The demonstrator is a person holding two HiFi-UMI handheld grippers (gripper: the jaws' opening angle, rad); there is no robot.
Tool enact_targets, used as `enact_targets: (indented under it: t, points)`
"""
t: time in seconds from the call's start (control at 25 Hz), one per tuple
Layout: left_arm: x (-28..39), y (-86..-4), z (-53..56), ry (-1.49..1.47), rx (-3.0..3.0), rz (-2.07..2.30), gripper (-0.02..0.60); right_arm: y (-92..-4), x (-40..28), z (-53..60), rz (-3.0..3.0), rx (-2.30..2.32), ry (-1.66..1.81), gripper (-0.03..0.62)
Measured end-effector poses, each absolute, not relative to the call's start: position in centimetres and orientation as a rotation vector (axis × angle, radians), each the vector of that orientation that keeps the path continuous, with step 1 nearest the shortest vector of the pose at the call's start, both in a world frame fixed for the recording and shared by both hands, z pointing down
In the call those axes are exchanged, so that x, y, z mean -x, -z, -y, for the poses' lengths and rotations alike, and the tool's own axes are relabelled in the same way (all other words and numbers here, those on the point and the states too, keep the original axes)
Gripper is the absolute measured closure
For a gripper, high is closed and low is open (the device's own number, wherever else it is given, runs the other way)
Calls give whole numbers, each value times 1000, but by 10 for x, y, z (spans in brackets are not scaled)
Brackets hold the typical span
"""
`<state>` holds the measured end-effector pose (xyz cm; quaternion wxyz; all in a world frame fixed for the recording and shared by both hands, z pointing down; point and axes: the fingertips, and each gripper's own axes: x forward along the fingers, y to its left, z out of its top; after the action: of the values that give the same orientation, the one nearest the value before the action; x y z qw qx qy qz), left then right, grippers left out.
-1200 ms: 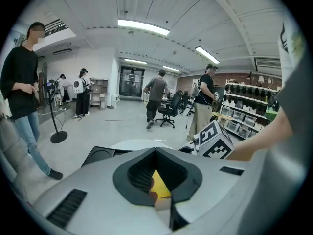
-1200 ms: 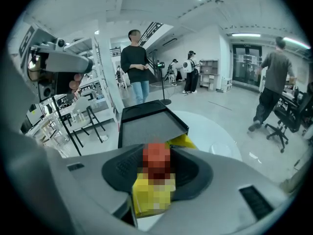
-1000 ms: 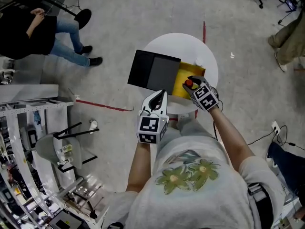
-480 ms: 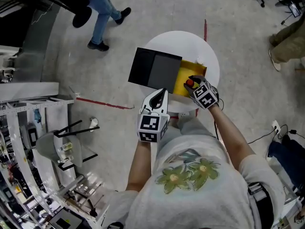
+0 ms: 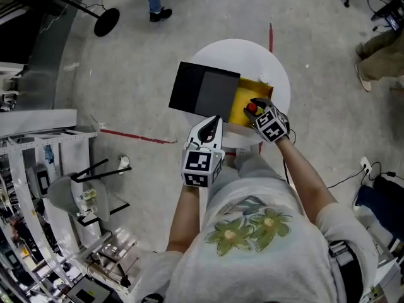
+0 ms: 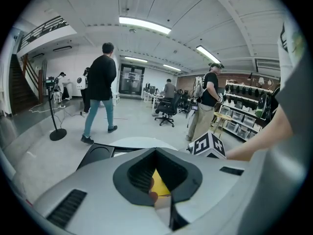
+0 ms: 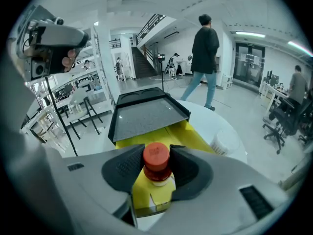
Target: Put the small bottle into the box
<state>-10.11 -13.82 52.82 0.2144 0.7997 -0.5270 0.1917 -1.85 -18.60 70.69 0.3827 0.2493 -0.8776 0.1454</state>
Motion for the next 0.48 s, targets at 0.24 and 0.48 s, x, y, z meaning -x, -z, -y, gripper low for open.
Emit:
enact_targets:
  t: [0.24, 0.48]
  points:
    - [101, -524, 140, -529, -2218, 1468, 577, -706, 17, 187, 2238, -652, -381, 427]
    - [98, -530, 137, -522, -2220, 1452, 577, -701, 15, 186, 2253, -666, -403, 395]
